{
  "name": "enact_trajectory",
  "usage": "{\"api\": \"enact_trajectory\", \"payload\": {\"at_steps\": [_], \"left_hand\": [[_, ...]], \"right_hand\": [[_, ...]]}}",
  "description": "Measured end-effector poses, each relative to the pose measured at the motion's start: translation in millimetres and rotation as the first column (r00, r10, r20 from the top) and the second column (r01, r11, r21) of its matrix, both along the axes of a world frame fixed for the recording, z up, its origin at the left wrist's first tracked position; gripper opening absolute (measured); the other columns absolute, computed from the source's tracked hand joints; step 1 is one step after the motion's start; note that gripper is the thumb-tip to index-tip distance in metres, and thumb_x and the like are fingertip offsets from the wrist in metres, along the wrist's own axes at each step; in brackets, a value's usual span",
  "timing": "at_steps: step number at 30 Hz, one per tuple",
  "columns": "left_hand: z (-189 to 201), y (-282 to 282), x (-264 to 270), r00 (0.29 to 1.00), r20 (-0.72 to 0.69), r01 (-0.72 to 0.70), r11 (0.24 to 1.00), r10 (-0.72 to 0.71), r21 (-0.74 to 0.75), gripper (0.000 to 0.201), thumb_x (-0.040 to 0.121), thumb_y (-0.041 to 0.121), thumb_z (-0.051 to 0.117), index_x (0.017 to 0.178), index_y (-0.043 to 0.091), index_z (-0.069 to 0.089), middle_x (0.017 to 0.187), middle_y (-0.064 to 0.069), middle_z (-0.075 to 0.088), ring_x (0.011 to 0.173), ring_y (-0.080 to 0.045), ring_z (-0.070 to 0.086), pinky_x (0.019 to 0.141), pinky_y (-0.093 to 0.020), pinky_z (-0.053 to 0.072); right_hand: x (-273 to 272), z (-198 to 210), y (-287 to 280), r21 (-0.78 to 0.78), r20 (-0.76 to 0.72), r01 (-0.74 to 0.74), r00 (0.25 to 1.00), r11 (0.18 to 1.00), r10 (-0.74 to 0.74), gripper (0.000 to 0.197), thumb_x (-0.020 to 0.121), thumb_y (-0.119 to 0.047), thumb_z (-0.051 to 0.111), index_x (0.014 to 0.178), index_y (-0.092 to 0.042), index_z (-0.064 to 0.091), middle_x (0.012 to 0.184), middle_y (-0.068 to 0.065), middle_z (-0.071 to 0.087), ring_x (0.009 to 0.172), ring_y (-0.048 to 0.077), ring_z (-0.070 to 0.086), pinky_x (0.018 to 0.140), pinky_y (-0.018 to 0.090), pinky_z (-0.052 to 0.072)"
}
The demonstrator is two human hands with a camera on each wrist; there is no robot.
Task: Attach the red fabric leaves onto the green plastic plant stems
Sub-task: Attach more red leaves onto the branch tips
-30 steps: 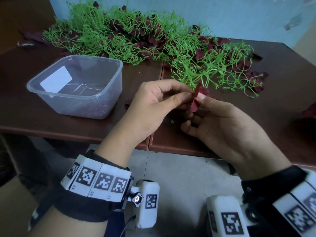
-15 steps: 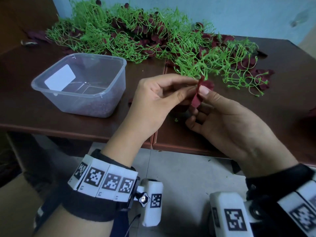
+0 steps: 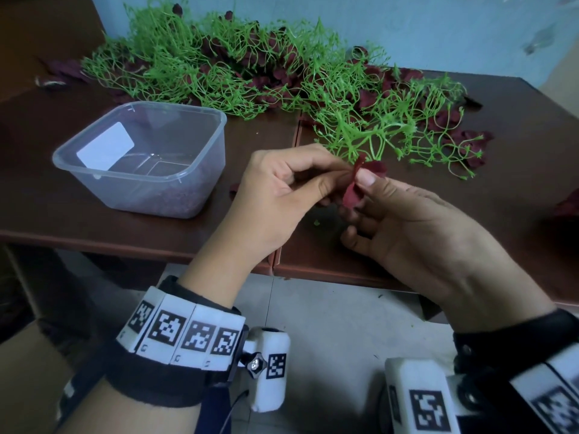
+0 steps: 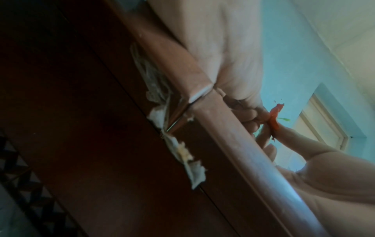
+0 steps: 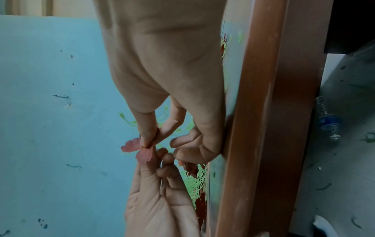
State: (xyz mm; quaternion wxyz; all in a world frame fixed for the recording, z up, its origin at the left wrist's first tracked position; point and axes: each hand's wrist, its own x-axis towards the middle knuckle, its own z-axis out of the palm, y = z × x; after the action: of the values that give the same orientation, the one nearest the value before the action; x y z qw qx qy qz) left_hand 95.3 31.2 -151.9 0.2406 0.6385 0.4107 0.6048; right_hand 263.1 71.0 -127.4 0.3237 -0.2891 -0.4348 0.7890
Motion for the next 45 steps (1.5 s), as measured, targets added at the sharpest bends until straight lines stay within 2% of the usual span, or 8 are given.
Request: {"api": "enact_trajectory", "payload": {"at_steps": [8, 15, 24, 29, 34, 37, 40, 45], "left_hand": [[3.6, -1.0, 7.8, 1.0, 0.001, -0.026, 1.0, 0.026, 0.014, 0.008, 0.094, -0.005, 0.065, 0.099, -0.003, 0.071, 0.084, -0.009, 0.067, 0.074, -0.008, 0.062, 0.07, -0.021, 0.049], [10.4, 2.0, 6.3, 0.906, 0.418, -0.009, 0.991, 0.065, -0.133, 0.025, 0.101, 0.014, 0.052, 0.085, 0.019, 0.071, 0.074, 0.0, 0.06, 0.066, -0.014, 0.055, 0.059, -0.022, 0.04], [21.3, -2.9, 10.1, 0.832, 0.548, 0.06, 0.966, 0.091, -0.252, 0.029, 0.108, 0.007, 0.037, 0.084, 0.008, 0.053, 0.061, 0.0, 0.053, 0.054, -0.013, 0.05, 0.054, -0.026, 0.031], [23.1, -0.9, 2.8, 0.694, 0.706, -0.002, 0.98, 0.144, -0.198, 0.028, 0.106, 0.009, 0.031, 0.084, 0.009, 0.048, 0.064, -0.003, 0.058, 0.059, -0.015, 0.058, 0.058, -0.021, 0.045], [29.0, -2.4, -2.9, 0.546, 0.816, -0.035, 0.978, 0.19, -0.205, 0.028, 0.106, 0.012, 0.032, 0.08, 0.011, 0.045, 0.063, -0.003, 0.056, 0.058, -0.015, 0.057, 0.059, -0.021, 0.047], [28.8, -1.3, -3.3, 0.556, 0.804, -0.054, 0.974, 0.213, -0.22, 0.029, 0.104, 0.006, 0.036, 0.079, 0.008, 0.051, 0.065, -0.006, 0.06, 0.061, -0.017, 0.061, 0.06, -0.02, 0.049], [26.3, -1.5, -4.2, 0.583, 0.786, -0.032, 0.972, 0.206, -0.231, 0.023, 0.104, 0.003, 0.038, 0.085, 0.005, 0.052, 0.071, -0.008, 0.062, 0.066, -0.018, 0.064, 0.063, -0.021, 0.051], [26.2, -4.4, -6.3, 0.552, 0.808, 0.013, 0.967, 0.205, -0.254, 0.027, 0.103, 0.004, 0.038, 0.079, 0.007, 0.051, 0.07, -0.007, 0.058, 0.064, -0.016, 0.058, 0.061, -0.022, 0.046]], "right_hand": [[4.5, 5.1, 0.0, -0.014, 0.021, -0.013, 1.0, 1.0, 0.013, 0.019, 0.078, -0.027, 0.068, 0.086, -0.011, 0.061, 0.076, 0.003, 0.062, 0.071, 0.014, 0.062, 0.064, 0.026, 0.049], [1.4, 6.8, 3.6, 0.019, -0.036, 0.177, 0.984, 0.984, -0.177, 0.014, 0.08, -0.021, 0.067, 0.092, -0.016, 0.062, 0.076, 0.0, 0.061, 0.065, 0.015, 0.063, 0.062, 0.026, 0.046], [0.5, 2.6, 0.9, 0.274, 0.102, 0.182, 0.971, 0.944, -0.217, 0.014, 0.081, -0.021, 0.072, 0.094, -0.017, 0.072, 0.085, 0.002, 0.072, 0.08, 0.018, 0.071, 0.071, 0.032, 0.045], [1.0, -5.9, 3.6, 0.586, 0.28, 0.206, 0.856, 0.784, -0.435, 0.018, 0.084, 0.0, 0.071, 0.093, -0.016, 0.072, 0.085, 0.007, 0.075, 0.084, 0.02, 0.074, 0.075, 0.031, 0.057], [-0.5, -11.9, 1.6, 0.807, 0.438, -0.031, 0.701, 0.59, -0.563, 0.026, 0.084, -0.007, 0.063, 0.093, -0.028, 0.075, 0.071, -0.009, 0.064, 0.058, 0.0, 0.056, 0.055, 0.01, 0.039], [-3.3, -12.0, -1.1, 0.852, 0.436, -0.075, 0.649, 0.518, -0.623, 0.029, 0.082, -0.006, 0.06, 0.095, -0.028, 0.074, 0.08, -0.007, 0.064, 0.064, -0.002, 0.055, 0.056, 0.004, 0.035], [-2.3, -13.2, 2.7, 0.842, 0.439, -0.011, 0.595, 0.539, -0.673, 0.031, 0.083, -0.001, 0.054, 0.092, -0.025, 0.072, 0.085, -0.006, 0.065, 0.069, 0.001, 0.057, 0.057, 0.004, 0.04], [1.6, -13.1, 11.9, 0.724, 0.437, 0.241, 0.564, 0.647, -0.7, 0.024, 0.083, -0.003, 0.053, 0.08, -0.022, 0.068, 0.077, -0.008, 0.067, 0.064, 0.011, 0.06, 0.062, 0.029, 0.049]]}}
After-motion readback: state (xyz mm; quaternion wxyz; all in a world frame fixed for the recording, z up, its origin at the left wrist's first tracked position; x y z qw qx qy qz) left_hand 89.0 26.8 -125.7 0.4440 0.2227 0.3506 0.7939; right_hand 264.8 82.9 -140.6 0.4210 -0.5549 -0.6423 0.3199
